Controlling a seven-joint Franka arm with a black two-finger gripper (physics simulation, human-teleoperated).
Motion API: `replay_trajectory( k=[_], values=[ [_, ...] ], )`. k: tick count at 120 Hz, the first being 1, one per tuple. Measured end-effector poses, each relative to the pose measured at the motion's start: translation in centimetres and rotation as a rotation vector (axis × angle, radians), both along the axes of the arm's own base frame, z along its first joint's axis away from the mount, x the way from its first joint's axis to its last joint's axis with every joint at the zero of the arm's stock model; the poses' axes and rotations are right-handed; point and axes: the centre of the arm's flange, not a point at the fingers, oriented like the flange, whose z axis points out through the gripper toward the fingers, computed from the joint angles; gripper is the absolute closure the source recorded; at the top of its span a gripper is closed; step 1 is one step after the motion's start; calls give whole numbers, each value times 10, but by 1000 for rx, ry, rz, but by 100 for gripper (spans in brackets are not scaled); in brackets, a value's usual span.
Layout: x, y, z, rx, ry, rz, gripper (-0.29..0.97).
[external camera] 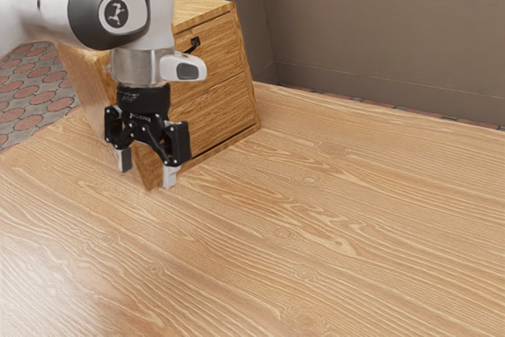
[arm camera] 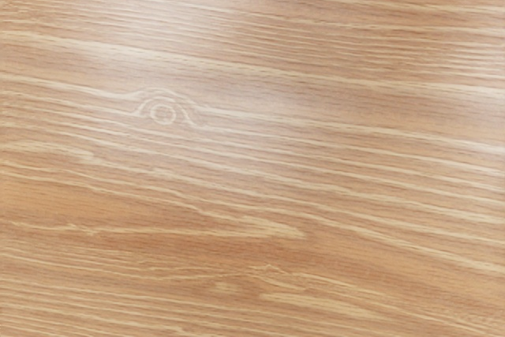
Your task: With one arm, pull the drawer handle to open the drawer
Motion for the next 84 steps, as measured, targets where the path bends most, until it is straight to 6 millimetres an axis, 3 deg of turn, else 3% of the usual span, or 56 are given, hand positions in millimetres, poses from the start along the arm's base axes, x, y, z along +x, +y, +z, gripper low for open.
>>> replay_trajectory(
  k=[24,33,40,42,49,56,70,84],
  values=[
    [15,15,15,29,-154,20,0],
    [-11,1,83,33,-316,-7,0],
    [-9,-6,103,95,-402,-40,0],
    [-2,-7,100,116,-414,-54,0],
    [45,-6,62,182,-429,-117,0],
    [76,22,37,294,-452,-155,0],
    [105,70,19,438,-508,-225,0],
    [124,60,20,511,-585,-350,0]
  ],
)
